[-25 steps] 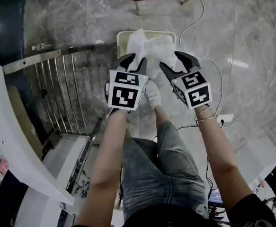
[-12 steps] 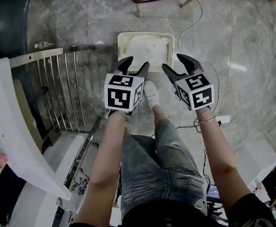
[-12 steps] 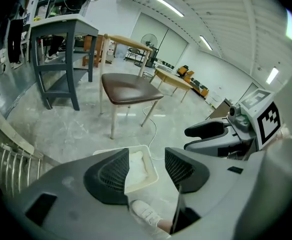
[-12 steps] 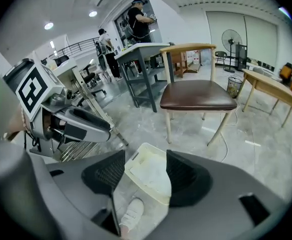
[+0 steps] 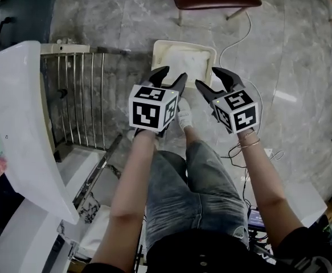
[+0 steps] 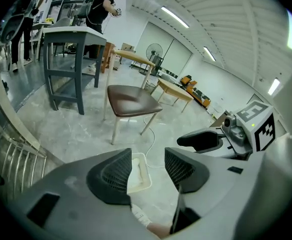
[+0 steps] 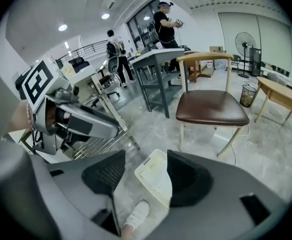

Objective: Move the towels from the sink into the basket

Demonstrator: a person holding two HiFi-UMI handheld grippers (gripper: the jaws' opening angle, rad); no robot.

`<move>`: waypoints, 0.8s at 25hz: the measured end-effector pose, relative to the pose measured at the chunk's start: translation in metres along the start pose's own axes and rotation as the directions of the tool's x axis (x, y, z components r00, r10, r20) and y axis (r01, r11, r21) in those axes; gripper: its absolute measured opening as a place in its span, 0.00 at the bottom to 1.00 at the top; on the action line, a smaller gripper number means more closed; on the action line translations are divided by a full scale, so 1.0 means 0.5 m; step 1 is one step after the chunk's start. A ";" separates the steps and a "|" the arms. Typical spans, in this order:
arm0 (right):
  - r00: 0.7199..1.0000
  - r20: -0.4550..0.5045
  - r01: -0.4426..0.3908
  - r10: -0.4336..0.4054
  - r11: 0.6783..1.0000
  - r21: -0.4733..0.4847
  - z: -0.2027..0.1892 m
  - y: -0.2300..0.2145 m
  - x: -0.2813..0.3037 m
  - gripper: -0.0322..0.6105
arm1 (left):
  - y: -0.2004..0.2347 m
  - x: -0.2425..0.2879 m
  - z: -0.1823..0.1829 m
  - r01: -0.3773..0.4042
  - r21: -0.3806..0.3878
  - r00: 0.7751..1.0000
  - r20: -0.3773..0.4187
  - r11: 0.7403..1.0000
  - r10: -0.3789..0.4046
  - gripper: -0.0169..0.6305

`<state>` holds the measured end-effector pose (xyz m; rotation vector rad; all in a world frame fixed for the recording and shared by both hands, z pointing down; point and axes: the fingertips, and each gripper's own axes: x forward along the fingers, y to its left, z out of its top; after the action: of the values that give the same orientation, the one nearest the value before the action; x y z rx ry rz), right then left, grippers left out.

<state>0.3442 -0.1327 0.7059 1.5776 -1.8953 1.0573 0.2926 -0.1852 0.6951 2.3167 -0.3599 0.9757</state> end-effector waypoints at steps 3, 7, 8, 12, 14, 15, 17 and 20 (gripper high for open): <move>1.000 0.025 -0.012 0.012 1.000 -0.005 0.036 0.014 -0.023 0.43 | -0.005 -0.036 0.023 -0.003 -0.023 0.999 0.038 1.000 0.004 0.33; 0.997 0.068 -0.035 0.033 0.999 0.023 0.074 0.045 -0.062 0.43 | -0.010 -0.096 0.049 -0.023 -0.040 0.996 0.086 0.999 0.026 0.28; 0.996 0.081 -0.045 0.042 0.998 0.035 0.081 0.056 -0.073 0.43 | -0.010 -0.112 0.054 -0.031 -0.044 0.994 0.099 0.999 0.036 0.22; 0.990 0.122 -0.075 0.069 0.996 0.046 0.108 0.094 -0.113 0.42 | -0.026 -0.170 0.080 -0.038 -0.034 0.985 0.167 0.999 0.043 0.11; 0.988 0.131 -0.080 0.076 0.996 0.028 0.118 0.110 -0.132 0.39 | -0.043 -0.197 0.090 -0.033 -0.022 0.980 0.194 0.999 0.036 0.09; 0.988 0.130 -0.084 0.081 0.996 0.017 0.120 0.118 -0.141 0.39 | -0.054 -0.210 0.093 -0.031 -0.014 0.978 0.206 0.999 0.033 0.08; 0.987 0.129 -0.098 0.096 0.995 0.010 0.122 0.130 -0.155 0.37 | -0.078 -0.234 0.097 -0.021 0.002 0.973 0.228 1.000 0.020 0.08; 0.984 0.136 -0.120 0.117 0.993 0.010 0.132 0.144 -0.172 0.32 | -0.109 -0.259 0.092 -0.001 0.024 0.972 0.235 1.000 -0.005 0.07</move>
<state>0.3040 -0.1284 0.5822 1.6001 -2.0981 1.0427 0.2531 -0.1684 0.5535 2.4603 -0.4428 0.7077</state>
